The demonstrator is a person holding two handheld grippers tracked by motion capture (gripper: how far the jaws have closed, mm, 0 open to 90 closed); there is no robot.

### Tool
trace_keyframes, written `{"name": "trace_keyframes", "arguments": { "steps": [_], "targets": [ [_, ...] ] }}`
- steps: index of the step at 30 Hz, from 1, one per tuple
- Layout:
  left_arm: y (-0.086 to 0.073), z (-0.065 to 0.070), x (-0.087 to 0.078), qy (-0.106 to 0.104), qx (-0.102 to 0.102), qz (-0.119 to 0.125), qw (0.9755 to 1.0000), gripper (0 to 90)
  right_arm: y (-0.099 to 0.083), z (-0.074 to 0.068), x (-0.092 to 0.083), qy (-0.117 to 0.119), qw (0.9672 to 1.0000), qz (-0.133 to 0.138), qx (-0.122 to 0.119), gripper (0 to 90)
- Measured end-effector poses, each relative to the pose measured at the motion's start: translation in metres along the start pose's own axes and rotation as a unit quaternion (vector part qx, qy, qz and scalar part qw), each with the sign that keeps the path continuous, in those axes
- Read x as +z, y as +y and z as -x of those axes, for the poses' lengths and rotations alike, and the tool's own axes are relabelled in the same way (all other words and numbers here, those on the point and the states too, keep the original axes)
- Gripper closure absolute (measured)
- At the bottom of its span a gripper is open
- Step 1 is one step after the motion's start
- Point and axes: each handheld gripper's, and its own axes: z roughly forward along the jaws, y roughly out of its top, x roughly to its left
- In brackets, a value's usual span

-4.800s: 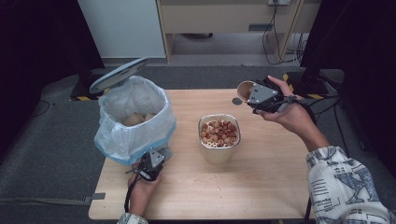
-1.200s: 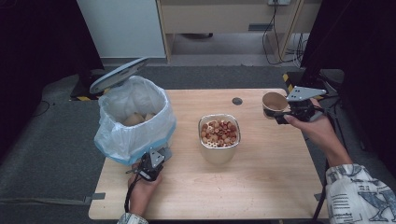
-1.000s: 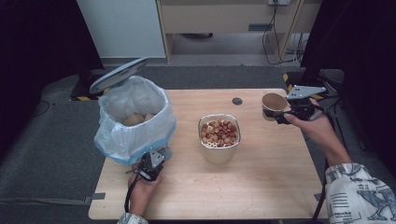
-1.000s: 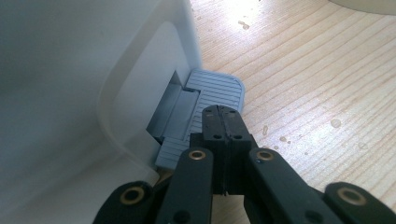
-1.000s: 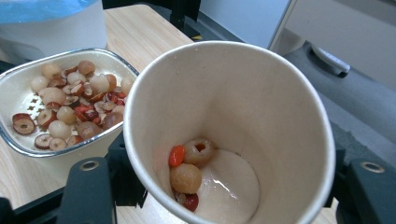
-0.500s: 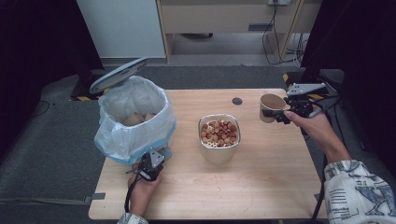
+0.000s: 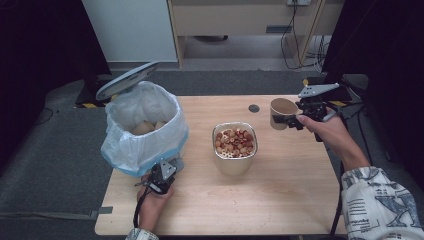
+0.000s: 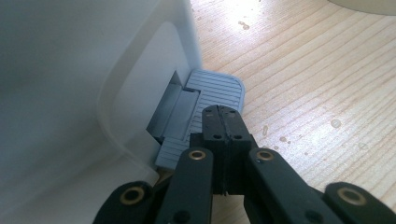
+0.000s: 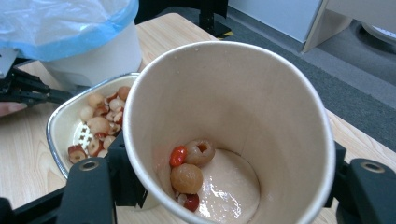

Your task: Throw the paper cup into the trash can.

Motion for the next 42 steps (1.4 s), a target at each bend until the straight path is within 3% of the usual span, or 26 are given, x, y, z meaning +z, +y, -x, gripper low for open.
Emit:
{"name": "trace_keyframes", "arguments": {
  "steps": [33,42],
  "targets": [
    [0.000,0.001,0.000,0.002,0.003,0.000,1.0000,89.3,0.052,-0.035,0.029,0.008,0.9999,-0.001,-0.015,32.9],
    [0.000,0.000,0.000,0.002,0.004,0.000,1.0000,89.3,0.069,-0.048,0.037,0.026,0.9994,-0.001,-0.022,33.0]
  ]
}}
